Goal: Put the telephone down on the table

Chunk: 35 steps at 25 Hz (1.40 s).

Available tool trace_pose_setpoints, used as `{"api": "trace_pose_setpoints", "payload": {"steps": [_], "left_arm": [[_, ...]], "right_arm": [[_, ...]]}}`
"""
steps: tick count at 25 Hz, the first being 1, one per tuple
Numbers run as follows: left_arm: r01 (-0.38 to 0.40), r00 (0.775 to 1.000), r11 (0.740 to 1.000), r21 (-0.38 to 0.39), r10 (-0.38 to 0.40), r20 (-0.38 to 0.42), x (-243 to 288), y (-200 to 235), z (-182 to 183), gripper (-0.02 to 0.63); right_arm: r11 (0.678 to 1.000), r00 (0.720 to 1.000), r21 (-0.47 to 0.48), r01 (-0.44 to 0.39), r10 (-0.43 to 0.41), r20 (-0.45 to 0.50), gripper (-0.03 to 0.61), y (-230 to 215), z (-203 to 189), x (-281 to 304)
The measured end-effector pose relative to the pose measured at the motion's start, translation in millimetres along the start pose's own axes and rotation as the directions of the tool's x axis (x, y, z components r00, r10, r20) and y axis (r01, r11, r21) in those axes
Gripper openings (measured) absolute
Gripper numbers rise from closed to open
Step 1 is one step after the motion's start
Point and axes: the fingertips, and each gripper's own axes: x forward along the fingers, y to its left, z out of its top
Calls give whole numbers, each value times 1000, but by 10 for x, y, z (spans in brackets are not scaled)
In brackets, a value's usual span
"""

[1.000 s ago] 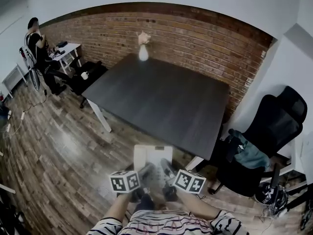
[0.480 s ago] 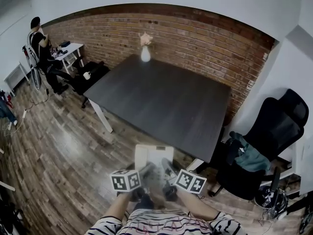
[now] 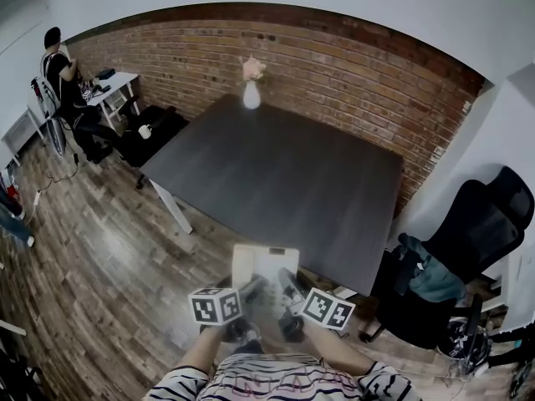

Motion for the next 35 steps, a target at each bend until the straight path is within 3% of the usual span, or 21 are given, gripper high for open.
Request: {"api": "trace_pose_setpoints", "payload": {"steps": [10,17,35], "left_arm": [[52,999,998,29,-51,-18,184,632,713,348],[81,996,996,39,-80,-27,284,835,941,348],[26,1000,999,24,-26,2,963,1288,1754,350]], "right_arm": [[1000,998,11,29,-30,55,225,319,167,840],[999,996,19,45,-47,80,227,387,235,1116],[1000,999,29,-2,0,39,227,303,853,2154]]}}
